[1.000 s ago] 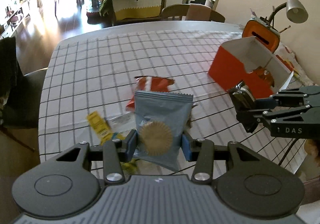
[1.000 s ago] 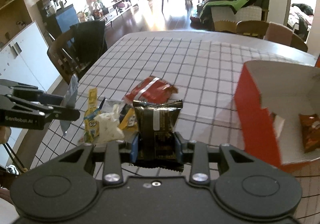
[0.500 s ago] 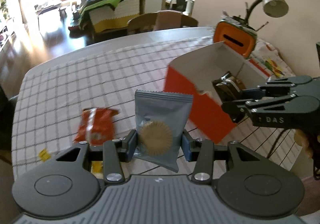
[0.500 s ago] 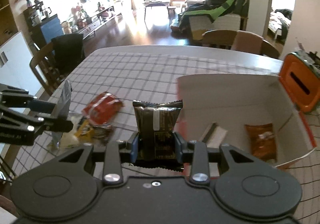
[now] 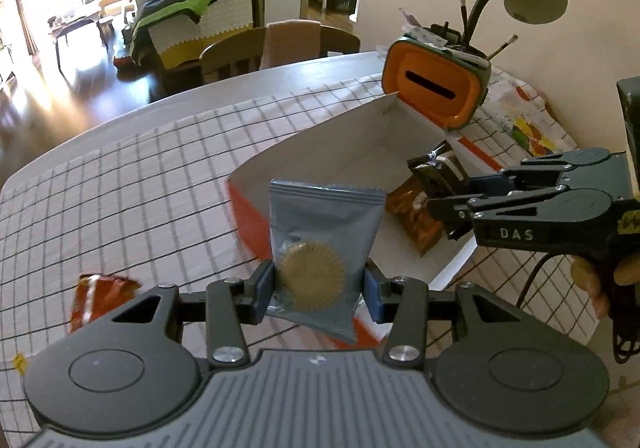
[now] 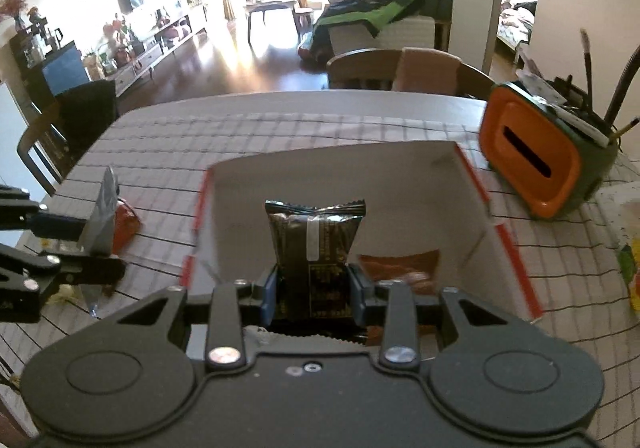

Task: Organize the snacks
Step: 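Carry the blue packet and dark bag over the orange box with both tools, then lower both packets into the box and open both tools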

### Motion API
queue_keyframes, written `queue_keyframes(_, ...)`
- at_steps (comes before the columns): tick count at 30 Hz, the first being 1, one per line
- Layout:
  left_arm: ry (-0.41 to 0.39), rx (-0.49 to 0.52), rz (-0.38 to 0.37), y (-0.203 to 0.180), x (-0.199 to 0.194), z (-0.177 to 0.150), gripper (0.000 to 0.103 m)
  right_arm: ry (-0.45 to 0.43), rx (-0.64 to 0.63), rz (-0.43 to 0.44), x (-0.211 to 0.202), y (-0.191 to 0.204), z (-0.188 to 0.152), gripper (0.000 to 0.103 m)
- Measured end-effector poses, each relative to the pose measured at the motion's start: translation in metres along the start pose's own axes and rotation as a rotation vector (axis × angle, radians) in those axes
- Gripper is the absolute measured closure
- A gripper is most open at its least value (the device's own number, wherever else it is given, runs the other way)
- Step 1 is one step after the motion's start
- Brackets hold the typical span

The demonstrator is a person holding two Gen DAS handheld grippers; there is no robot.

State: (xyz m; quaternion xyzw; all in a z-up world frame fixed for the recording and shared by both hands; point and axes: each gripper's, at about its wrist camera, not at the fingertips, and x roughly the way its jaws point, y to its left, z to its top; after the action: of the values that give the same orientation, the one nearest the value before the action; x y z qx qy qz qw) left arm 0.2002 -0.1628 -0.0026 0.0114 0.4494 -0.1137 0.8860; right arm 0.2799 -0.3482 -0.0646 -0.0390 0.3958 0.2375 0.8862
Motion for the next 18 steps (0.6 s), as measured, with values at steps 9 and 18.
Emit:
queue_keyframes(9,0.058,0.012,0.026,-0.035,0.052,0.033,0.058,0.04,-0.046,-0.045,0.013,-0.052,0.005,0.068)
queue_keyframes(18,0.157,0.001,0.054,-0.036,0.096,0.042,0.058,0.138,-0.108,-0.046,0.051,-0.067,0.004,0.068)
